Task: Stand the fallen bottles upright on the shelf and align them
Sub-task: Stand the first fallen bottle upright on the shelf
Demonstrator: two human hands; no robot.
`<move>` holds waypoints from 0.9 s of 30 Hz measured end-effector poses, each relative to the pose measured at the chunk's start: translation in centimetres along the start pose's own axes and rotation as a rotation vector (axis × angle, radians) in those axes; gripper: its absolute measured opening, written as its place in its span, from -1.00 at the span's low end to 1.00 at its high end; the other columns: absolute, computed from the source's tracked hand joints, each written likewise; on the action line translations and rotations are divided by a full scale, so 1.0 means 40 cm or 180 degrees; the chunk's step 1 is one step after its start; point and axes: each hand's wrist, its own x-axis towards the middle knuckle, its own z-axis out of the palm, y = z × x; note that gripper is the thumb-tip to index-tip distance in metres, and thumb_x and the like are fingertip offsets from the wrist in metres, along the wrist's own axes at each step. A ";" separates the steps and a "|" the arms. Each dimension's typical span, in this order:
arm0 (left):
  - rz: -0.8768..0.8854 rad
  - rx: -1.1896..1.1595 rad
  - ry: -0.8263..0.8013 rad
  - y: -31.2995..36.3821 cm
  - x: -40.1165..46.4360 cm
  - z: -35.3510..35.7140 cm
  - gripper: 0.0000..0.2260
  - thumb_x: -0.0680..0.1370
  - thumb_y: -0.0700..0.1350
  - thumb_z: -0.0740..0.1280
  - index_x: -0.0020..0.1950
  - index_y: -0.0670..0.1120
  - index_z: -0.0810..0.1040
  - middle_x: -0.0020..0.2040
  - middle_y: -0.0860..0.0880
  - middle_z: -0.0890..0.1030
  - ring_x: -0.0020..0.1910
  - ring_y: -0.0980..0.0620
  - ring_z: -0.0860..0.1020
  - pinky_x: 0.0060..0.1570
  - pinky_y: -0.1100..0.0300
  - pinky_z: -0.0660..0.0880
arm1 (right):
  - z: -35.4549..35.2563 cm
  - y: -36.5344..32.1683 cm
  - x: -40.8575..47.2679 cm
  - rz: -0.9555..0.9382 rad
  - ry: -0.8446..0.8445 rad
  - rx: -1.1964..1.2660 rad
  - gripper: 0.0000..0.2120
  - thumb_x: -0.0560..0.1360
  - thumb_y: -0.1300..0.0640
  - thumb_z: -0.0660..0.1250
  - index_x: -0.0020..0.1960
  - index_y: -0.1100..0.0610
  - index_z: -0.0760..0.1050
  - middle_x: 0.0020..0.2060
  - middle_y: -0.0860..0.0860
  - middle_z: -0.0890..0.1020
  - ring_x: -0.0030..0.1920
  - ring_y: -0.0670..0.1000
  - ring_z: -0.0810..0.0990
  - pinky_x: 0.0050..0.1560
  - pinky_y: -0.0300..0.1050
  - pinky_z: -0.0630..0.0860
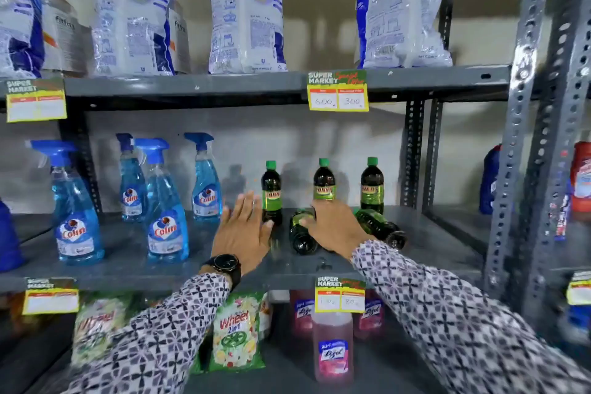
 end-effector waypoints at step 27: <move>-0.0392 -0.0043 -0.1323 -0.103 -0.025 0.133 -0.44 0.68 0.13 -0.10 0.62 -0.11 0.16 0.65 -0.09 0.16 0.63 -0.05 0.11 0.59 -0.08 0.01 | 0.190 -0.039 0.200 0.1353 0.0379 0.1742 -0.29 0.14 -0.11 0.75 0.14 0.12 0.51 0.01 0.01 0.67 0.01 0.08 0.69 -0.10 -0.02 0.64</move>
